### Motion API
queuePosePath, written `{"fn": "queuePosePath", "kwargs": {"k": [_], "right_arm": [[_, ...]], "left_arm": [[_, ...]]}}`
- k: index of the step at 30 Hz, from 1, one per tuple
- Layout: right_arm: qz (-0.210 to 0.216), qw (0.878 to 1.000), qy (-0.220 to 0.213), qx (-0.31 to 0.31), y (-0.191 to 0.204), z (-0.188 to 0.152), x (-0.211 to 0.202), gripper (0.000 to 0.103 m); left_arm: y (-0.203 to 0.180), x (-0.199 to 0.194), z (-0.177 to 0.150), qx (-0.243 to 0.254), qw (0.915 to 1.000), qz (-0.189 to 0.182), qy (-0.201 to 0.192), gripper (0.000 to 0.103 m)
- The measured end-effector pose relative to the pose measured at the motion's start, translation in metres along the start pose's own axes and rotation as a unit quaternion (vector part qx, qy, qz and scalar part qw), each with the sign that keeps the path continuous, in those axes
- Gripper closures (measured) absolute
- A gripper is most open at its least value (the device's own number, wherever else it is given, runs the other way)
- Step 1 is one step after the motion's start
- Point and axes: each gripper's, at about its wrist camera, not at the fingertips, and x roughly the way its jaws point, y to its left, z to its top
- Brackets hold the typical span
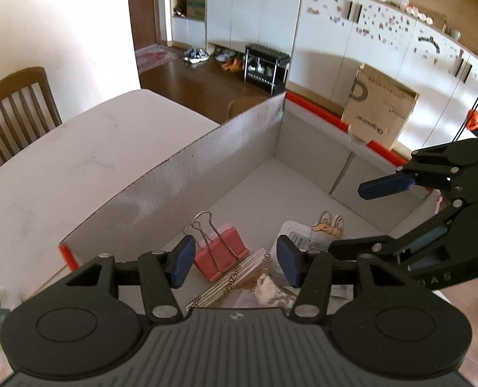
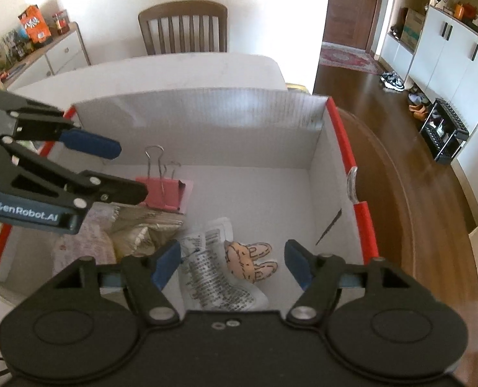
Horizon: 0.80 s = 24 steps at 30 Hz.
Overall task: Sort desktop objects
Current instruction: 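Open the left tool over the box while right tool releases the packet, then move both empty tools back over the remaining table items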
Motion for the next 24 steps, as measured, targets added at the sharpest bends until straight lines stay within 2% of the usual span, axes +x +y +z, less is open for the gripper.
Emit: {"fn": "queuePosePath", "kwargs": {"k": [6, 9, 14, 18, 24], "right_arm": [[0.011, 0.999, -0.029, 0.009, 0.000, 0.001, -0.024, 0.032], [0.021, 0.999, -0.040, 0.009, 0.003, 0.002, -0.033, 0.032], [0.042, 0.998, -0.054, 0.014, 0.009, -0.001, -0.048, 0.031], [0.051, 0.997, -0.063, 0.013, 0.019, -0.004, -0.057, 0.025], [0.062, 0.995, -0.074, 0.015, 0.038, -0.002, -0.064, 0.021]], "left_arm": [[-0.006, -0.028, -0.010, -0.016, 0.9995, 0.001, -0.028, 0.049], [-0.006, -0.043, -0.018, -0.022, 0.9989, 0.001, -0.041, 0.042], [-0.006, -0.067, -0.033, -0.036, 0.9977, 0.006, -0.058, 0.042], [-0.002, -0.083, -0.046, -0.046, 0.9963, 0.014, -0.071, 0.033], [0.008, -0.106, -0.064, -0.059, 0.9944, 0.024, -0.085, 0.030]]}}
